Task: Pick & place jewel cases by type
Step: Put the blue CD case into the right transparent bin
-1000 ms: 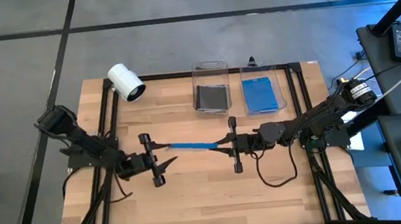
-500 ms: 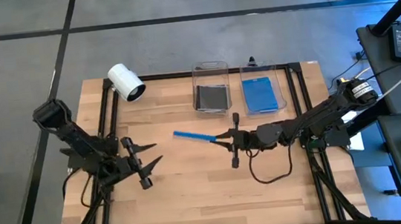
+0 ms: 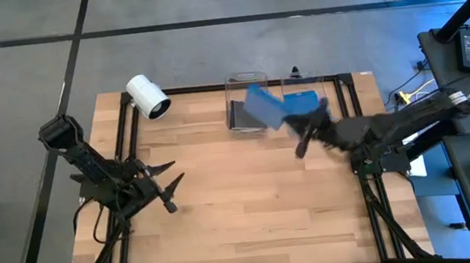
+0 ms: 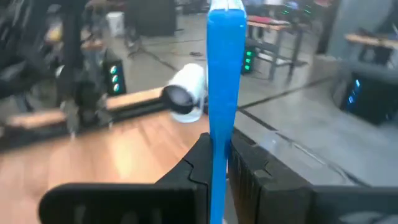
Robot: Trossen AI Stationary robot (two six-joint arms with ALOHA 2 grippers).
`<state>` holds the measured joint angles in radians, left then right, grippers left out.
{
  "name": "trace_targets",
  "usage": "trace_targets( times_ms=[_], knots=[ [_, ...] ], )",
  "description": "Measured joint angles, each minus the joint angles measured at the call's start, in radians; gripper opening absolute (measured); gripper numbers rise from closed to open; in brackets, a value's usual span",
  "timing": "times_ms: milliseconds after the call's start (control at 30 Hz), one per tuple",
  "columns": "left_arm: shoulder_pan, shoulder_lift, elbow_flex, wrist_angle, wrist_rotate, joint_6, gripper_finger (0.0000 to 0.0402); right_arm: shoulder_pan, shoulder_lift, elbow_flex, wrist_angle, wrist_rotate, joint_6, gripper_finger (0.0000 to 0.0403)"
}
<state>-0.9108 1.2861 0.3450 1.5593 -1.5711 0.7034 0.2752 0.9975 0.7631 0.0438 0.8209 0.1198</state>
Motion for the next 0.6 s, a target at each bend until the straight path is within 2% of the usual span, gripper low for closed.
trace_targets(
  times_ms=[167, 300, 433, 600],
  knots=[
    [0.0, 0.0, 0.0, -0.001, 0.001, -0.01, 0.0205, -0.083, -0.205, 0.005, -0.201, -0.015, 0.131, 0.0037],
    [0.0, 0.0, 0.0, -0.001, 0.001, -0.01, 0.0205, -0.164, -0.31, 0.053, -0.438, -0.074, 0.262, 0.0038],
    [0.001, 0.0, 0.0, -0.001, 0.0, -0.01, 0.0205, -0.243, -0.327, 0.127, -0.659, -0.117, 0.364, 0.0038],
    [0.015, 0.0, 0.0, -0.006, 0.001, -0.01, 0.0204, -0.357, -0.281, 0.214, -0.865, -0.205, 0.43, 0.0038]
  ],
)
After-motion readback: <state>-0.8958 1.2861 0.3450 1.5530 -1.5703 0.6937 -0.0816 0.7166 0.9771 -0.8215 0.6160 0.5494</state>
